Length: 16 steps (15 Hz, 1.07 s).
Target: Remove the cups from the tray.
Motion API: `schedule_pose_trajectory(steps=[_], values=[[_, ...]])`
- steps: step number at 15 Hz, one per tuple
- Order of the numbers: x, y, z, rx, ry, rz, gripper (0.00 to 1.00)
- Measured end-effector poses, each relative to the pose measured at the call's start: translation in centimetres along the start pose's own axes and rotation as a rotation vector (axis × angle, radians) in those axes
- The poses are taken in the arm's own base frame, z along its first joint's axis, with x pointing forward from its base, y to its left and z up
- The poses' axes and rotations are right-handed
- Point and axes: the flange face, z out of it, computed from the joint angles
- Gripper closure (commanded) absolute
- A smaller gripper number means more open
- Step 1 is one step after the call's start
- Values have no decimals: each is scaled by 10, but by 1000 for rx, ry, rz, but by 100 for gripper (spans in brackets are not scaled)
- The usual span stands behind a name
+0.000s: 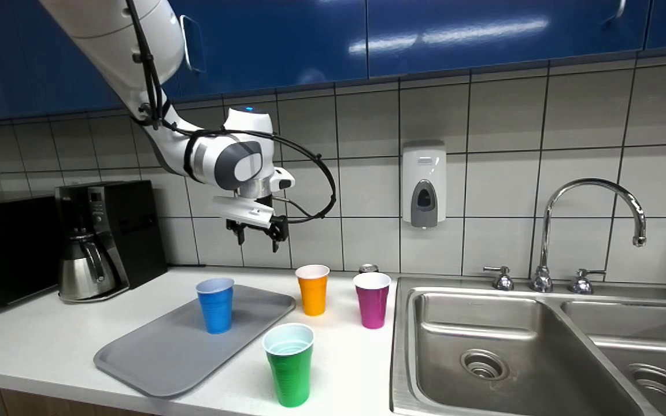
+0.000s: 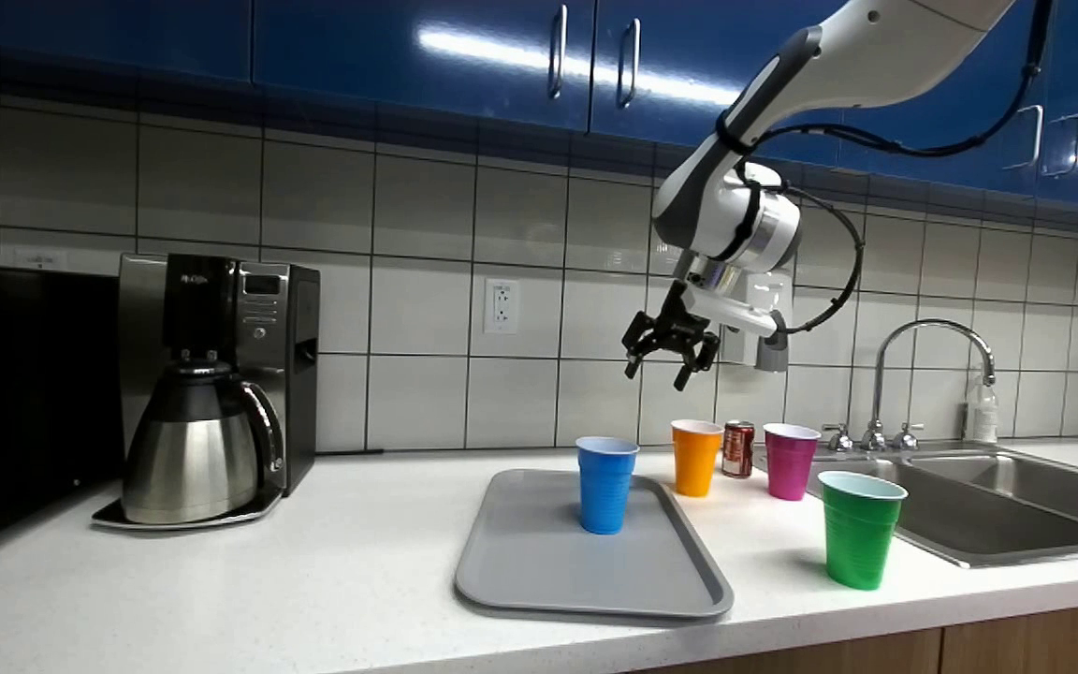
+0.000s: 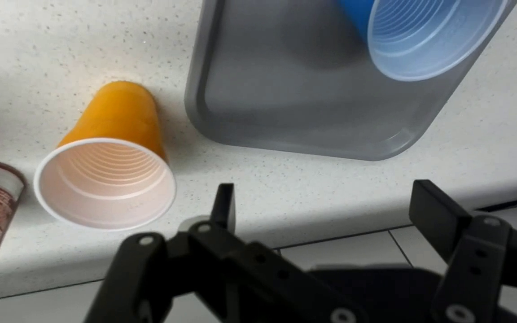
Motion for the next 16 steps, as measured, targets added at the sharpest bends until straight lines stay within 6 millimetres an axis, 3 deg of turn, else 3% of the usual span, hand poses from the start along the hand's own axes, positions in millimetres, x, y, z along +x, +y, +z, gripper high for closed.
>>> schedule_pose_trajectory(steps=[7, 16], values=[[-20, -21, 8, 57, -43, -78, 0], [-55, -18, 25, 71, -122, -159, 0]])
